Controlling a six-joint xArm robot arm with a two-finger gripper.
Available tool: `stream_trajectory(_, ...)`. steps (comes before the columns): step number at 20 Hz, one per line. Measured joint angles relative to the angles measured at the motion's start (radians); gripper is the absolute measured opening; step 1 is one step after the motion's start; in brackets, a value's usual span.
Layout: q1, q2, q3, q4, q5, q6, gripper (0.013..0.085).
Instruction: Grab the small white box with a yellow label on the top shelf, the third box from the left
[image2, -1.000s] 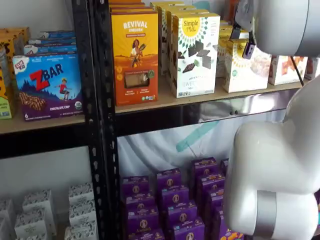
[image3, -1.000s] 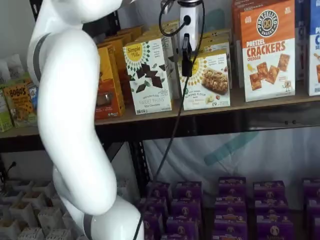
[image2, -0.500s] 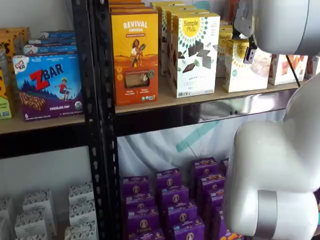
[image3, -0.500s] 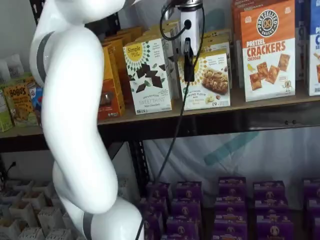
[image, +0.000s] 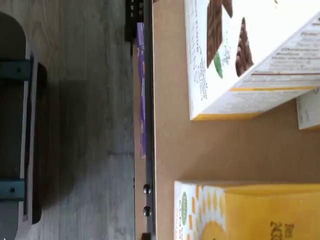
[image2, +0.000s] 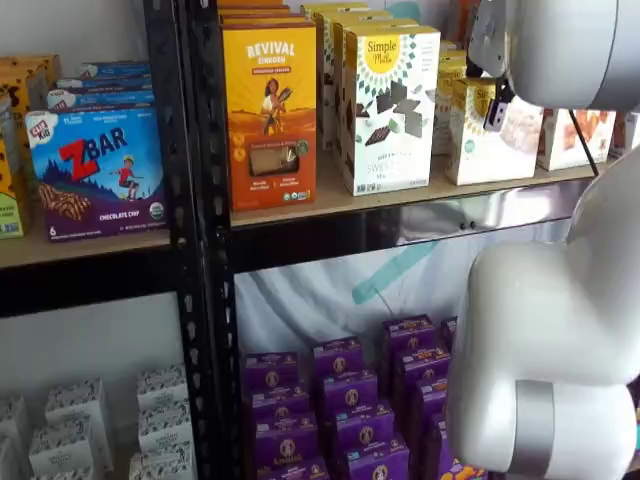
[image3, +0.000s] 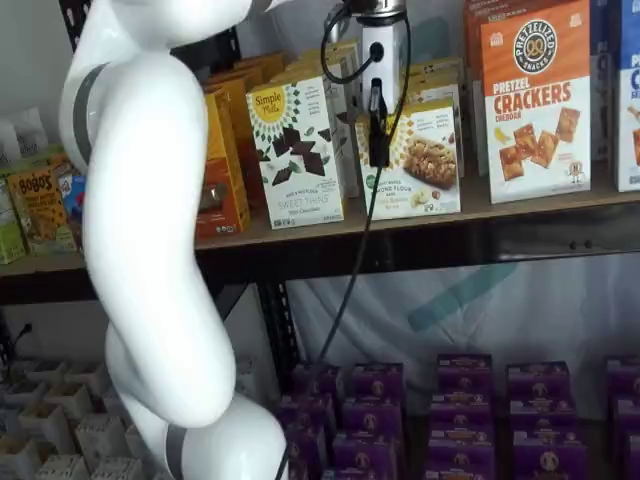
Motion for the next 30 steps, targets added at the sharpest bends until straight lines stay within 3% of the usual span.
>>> stream_trajectory(1,-0.001,-0.001,0.001,0.003,-0.002,0.0,0.065)
stream_trajectory(14,-0.006,0.006,-0.008,0.006,0.005,-0.005,0.065)
stream_trajectory(16,-0.008,0.007,-0.008,0.009,0.007,-0.006,0.057)
stream_trajectory(19,-0.01,0.008,-0.01,0.013,0.008,-0.007,0.053)
stream_trajectory(21,-0.011,0.008,-0.011,0.016,0.009,-0.008,0.045)
stream_trajectory(26,-0.013,0.012,-0.017,0.015,0.011,-0.009,0.045)
stream_trajectory(30,-0.014,0.014,-0.02,0.017,0.014,-0.01,0.037)
